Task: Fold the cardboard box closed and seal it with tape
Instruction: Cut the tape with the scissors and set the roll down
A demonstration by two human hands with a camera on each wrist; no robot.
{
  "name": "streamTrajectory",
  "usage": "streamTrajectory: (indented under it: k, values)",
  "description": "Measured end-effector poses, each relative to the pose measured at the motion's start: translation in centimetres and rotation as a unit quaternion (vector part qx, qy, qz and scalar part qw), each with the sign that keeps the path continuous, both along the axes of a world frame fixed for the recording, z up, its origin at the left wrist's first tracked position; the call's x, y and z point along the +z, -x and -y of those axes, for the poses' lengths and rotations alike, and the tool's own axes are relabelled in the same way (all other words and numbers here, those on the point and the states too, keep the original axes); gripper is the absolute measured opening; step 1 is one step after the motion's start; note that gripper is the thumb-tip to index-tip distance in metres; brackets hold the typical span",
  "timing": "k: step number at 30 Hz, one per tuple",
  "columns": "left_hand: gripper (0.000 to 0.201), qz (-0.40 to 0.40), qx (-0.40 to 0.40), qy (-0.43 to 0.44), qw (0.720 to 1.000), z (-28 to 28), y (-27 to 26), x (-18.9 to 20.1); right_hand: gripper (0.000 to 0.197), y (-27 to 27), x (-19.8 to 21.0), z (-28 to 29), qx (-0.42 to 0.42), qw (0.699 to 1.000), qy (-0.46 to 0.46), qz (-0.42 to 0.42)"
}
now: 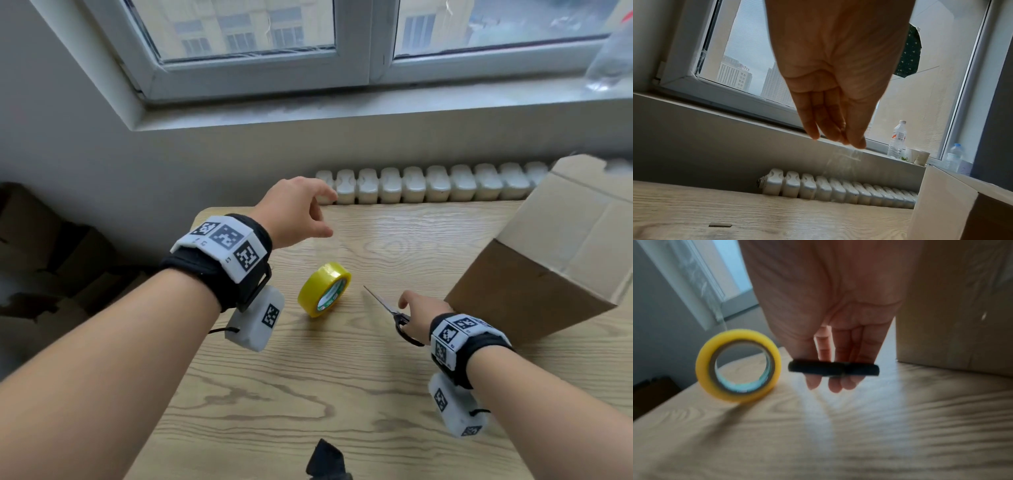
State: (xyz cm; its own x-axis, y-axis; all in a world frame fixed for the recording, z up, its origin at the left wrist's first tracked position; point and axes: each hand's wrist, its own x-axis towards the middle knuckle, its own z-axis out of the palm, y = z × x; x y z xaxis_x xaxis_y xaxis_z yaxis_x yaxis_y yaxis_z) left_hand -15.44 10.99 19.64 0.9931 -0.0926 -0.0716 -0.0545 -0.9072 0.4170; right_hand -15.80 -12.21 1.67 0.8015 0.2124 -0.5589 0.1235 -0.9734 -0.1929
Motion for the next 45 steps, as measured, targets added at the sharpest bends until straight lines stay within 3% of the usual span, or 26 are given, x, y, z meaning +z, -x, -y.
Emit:
streamTrajectory:
  k: [6,9,11,17,28,45]
  values:
    - [0.004,-0.005,0.022,-0.033,0.999,0.3,0.3,0.4,0.028,-1.2,3.1,1.6,-0.042,0.991,-0.125,0.035]
    - [0.004,-0.003,0.042,-0.032,0.999,0.3,0.5,0.3,0.051,-1.3,4.5,1.9,-0.035,0.983,-0.177,0.032]
    - [0.004,-0.001,0.05,-0.034,0.998,0.3,0.5,0.3,0.064,-1.1,5.0,1.8,-0.015,0.984,-0.177,0.031]
    - [0.005,-0.001,0.051,-0.022,0.998,0.8,0.7,0.5,0.045,0.1,4.9,0.4,0.118,0.977,-0.16,0.069]
    - [0.011,-0.006,0.016,0.003,1.0,-0.1,1.7,0.0,0.032,-0.4,5.6,-1.3,0.13,0.968,-0.152,0.149]
    - [0.013,-0.003,-0.013,0.045,0.999,-1.0,2.2,-0.5,0.033,-2.1,7.9,-3.1,0.238,0.954,-0.074,0.166]
